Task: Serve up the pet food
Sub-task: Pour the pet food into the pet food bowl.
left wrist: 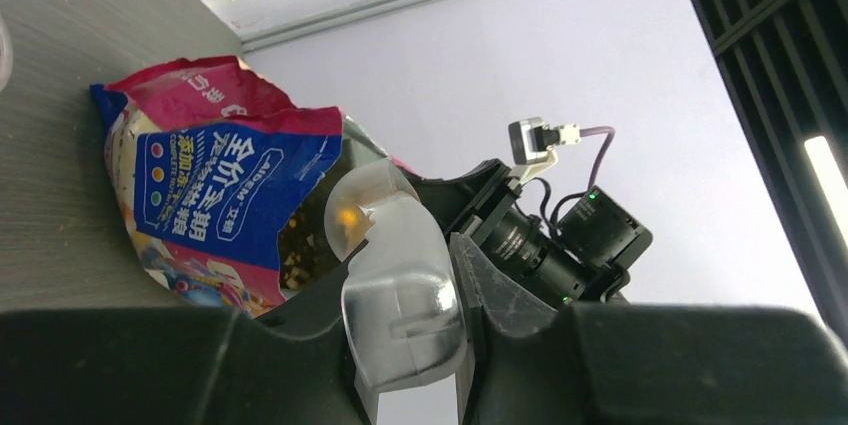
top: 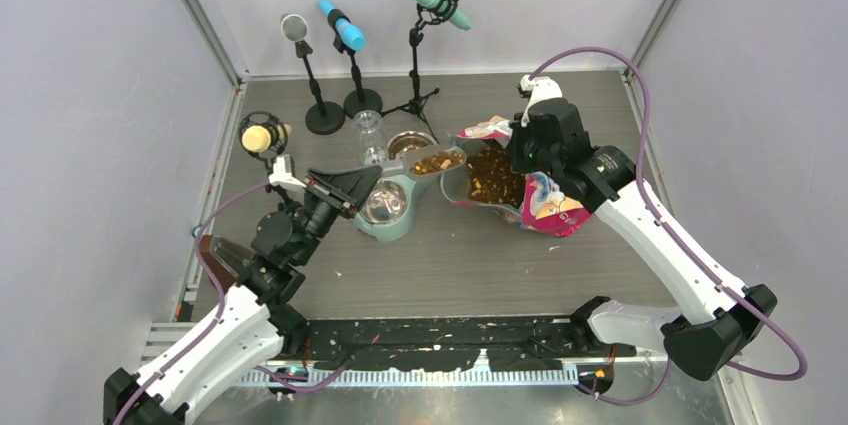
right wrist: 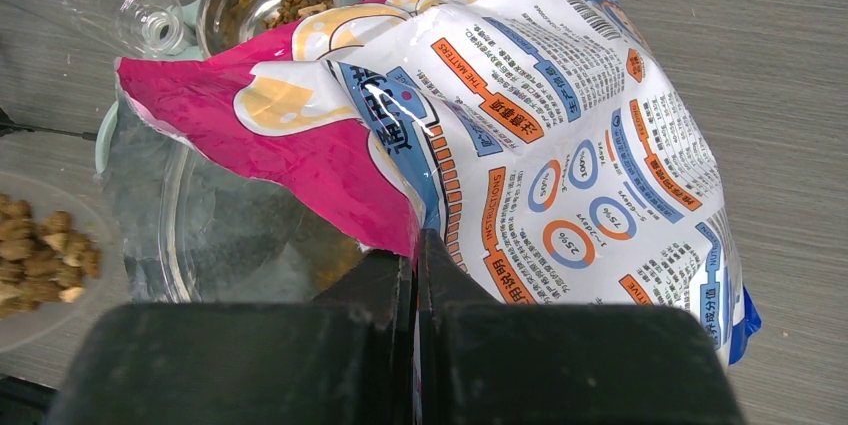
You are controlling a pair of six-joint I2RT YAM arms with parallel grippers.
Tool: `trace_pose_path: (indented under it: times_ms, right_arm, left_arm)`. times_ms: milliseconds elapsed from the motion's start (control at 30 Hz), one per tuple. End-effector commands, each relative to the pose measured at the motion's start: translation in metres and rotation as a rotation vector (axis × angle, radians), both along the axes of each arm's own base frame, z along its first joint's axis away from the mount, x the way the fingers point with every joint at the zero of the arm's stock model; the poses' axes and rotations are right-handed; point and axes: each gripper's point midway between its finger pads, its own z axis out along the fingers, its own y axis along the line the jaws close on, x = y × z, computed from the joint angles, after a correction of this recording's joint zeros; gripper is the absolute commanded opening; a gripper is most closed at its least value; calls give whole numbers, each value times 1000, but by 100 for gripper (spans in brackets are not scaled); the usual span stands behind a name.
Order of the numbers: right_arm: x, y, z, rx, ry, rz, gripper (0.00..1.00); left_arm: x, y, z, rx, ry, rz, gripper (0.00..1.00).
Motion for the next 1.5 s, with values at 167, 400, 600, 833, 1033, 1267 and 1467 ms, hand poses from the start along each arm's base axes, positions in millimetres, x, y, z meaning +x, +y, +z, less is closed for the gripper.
trace_pose_path:
  times_ms: [167, 400, 600, 833, 1033, 1267, 1467]
  right_arm:
    - [8, -5, 31, 34, -80, -19, 5]
    - [11, -5, 30, 39, -77, -19, 5]
    - [13, -2, 30, 41, -71, -10, 5]
    - [11, -3, 31, 43, -74, -9, 5]
    - [11, -6, 34, 41, -81, -16, 5]
    - [12, -6, 39, 48, -91, -24, 5]
    - [13, -6, 41, 59, -91, -27, 5]
  left_arm:
    - [-14, 47, 19, 51, -47, 148, 0]
    - [-30, 104, -17, 141, 41, 366, 0]
    - [-35, 132, -49, 175, 117, 485, 0]
    - [-37, 147, -62, 208, 144, 555, 0]
    - [-25, 142, -72, 321, 181, 557, 0]
    - [-9, 133, -79, 426, 214, 550, 0]
    - [6, 115, -95, 496, 241, 493, 0]
